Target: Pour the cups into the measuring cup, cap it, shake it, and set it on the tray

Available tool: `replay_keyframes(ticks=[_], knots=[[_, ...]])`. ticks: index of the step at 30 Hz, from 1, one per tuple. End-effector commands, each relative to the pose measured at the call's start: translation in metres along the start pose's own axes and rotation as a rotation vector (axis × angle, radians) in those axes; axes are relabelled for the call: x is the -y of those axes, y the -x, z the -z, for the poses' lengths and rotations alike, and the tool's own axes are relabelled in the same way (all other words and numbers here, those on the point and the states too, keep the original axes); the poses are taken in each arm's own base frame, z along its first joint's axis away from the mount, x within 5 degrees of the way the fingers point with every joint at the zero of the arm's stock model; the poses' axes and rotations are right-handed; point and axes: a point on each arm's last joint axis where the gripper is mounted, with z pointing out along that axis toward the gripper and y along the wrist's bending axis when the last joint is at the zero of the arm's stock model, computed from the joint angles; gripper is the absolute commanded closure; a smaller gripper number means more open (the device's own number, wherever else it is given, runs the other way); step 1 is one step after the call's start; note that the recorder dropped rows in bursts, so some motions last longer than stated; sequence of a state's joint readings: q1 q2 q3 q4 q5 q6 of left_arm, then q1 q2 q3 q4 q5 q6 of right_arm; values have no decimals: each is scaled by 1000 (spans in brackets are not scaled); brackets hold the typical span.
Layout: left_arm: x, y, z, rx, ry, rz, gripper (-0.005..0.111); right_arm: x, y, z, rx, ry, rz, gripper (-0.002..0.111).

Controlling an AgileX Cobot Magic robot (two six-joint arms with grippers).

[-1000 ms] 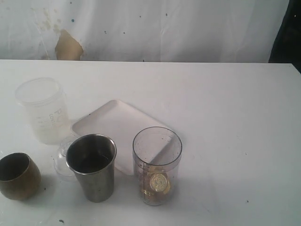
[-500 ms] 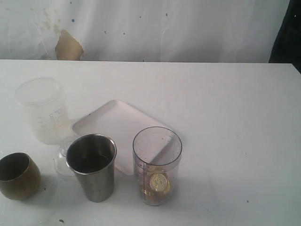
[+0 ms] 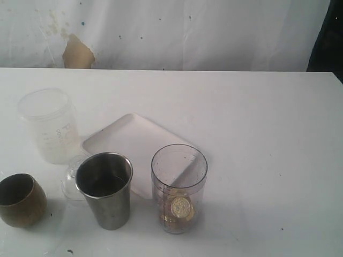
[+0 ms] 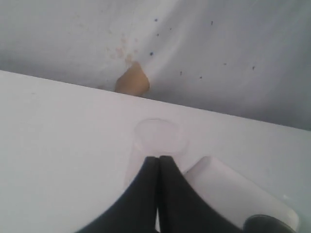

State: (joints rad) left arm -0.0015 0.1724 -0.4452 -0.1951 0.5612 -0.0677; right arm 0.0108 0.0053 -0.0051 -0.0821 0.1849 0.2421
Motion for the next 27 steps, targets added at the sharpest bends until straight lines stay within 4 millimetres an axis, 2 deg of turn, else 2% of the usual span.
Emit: replay_keyframes(ticks=[1,3,6,10,13,15,19,23,27], knots=[[5,-21,-9,-10,-124,68,107,0,-1,0,5,2,-4,108],[14,-31,-13,-8,-254,91,107,0,-1,0,5,2,-4,108],[21,-57,-21,-6,-417,-32,107,0,-1,0,5,2,-2,108],[16,-97,-34,-15,-492,-33,107,0,-1,0,5,2,-2,108],[17,-101,-36,-17,-516,-136,107,0,-1,0,5,2,-2,108],[17,-97,-37,3,-521,-54,107,0,-1,0,5,2,-2,108],[5,-93,-48,-8,-367,16,107,0,-1,0,5,2,-2,108],[9,-70,-57,-31,-358,40,107,0,-1,0,5,2,-2,108],[14,-48,-78,-95,-363,64,107,0,-1,0,5,2,-2,108]])
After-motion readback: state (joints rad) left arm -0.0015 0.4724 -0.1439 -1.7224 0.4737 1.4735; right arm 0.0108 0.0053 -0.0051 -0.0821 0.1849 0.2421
